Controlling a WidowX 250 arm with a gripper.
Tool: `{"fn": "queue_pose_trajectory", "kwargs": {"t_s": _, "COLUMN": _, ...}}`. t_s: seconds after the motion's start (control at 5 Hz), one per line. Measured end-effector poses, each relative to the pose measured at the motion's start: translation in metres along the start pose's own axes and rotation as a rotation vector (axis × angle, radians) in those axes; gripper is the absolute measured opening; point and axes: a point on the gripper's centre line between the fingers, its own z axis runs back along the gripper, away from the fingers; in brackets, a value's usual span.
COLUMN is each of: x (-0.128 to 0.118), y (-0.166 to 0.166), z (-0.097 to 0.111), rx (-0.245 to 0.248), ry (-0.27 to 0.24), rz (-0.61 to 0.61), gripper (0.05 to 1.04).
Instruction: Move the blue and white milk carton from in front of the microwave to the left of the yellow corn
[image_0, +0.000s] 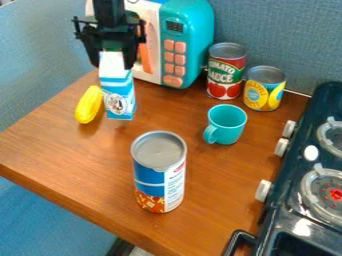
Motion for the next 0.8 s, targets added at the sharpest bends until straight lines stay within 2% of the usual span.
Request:
{"fn": "queue_pose_trajectory", "kwargs": {"t_s": 0.2, "x": -0.025, "y": 0.000, "z": 0.004, "rx": -0.017, "ry": 0.027, "rz": -0.099, "gripper": 0.817}}
{"fn": "queue_pose_trajectory", "kwargs": {"t_s": 0.4, "x": -0.050, "y": 0.017, "z": 0.011, "rx": 0.038, "ry": 0.057, "rz": -0.151, "gripper": 0.817}}
{"fn": "queue_pose_trajectory", "kwargs": {"t_s": 0.6, "x": -0.069, "y": 0.041, "z": 0.012, "rx": 0.063, "ry": 0.100, "rz": -0.178, "gripper": 0.817}}
{"fn": "queue_pose_trajectory", "kwargs": {"t_s": 0.8, "x": -0.077, "y": 0.065, "z": 0.011, "rx": 0.074, "ry": 0.124, "rz": -0.213, "gripper": 0.817}}
